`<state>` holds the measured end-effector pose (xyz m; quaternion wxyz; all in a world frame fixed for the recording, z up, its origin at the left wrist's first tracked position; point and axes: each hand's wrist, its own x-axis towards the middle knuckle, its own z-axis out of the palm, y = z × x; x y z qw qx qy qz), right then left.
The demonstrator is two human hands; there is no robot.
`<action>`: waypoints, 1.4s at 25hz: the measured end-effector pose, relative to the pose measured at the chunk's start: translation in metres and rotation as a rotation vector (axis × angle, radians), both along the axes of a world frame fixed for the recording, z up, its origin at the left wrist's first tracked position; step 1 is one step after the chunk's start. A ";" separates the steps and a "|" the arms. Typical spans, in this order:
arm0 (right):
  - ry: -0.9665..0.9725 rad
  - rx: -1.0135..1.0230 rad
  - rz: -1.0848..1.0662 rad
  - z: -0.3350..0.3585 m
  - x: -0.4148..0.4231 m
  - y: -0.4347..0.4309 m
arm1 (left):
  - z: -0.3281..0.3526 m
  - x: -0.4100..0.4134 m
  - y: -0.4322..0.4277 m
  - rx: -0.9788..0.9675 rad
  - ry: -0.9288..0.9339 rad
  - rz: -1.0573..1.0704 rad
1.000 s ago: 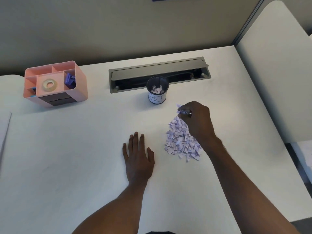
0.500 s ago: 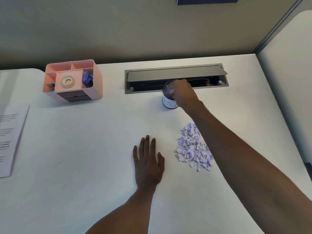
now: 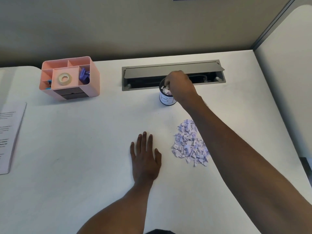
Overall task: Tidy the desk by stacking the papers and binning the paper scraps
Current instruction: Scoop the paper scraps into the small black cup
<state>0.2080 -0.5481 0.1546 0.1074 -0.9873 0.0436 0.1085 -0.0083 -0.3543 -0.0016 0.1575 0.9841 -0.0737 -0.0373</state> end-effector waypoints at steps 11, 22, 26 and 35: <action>0.144 0.188 -0.365 -0.070 -0.217 -0.092 | -0.003 -0.003 0.000 -0.028 -0.043 0.002; 0.147 0.188 -0.383 -0.079 -0.249 -0.060 | 0.013 0.001 -0.012 -0.098 -0.011 -0.054; 0.215 0.202 -0.345 -0.086 -0.249 -0.056 | 0.038 0.021 -0.047 -0.102 0.243 -0.359; 0.073 0.372 -0.311 -0.092 -0.227 -0.053 | 0.041 0.018 -0.095 -0.513 0.304 -0.096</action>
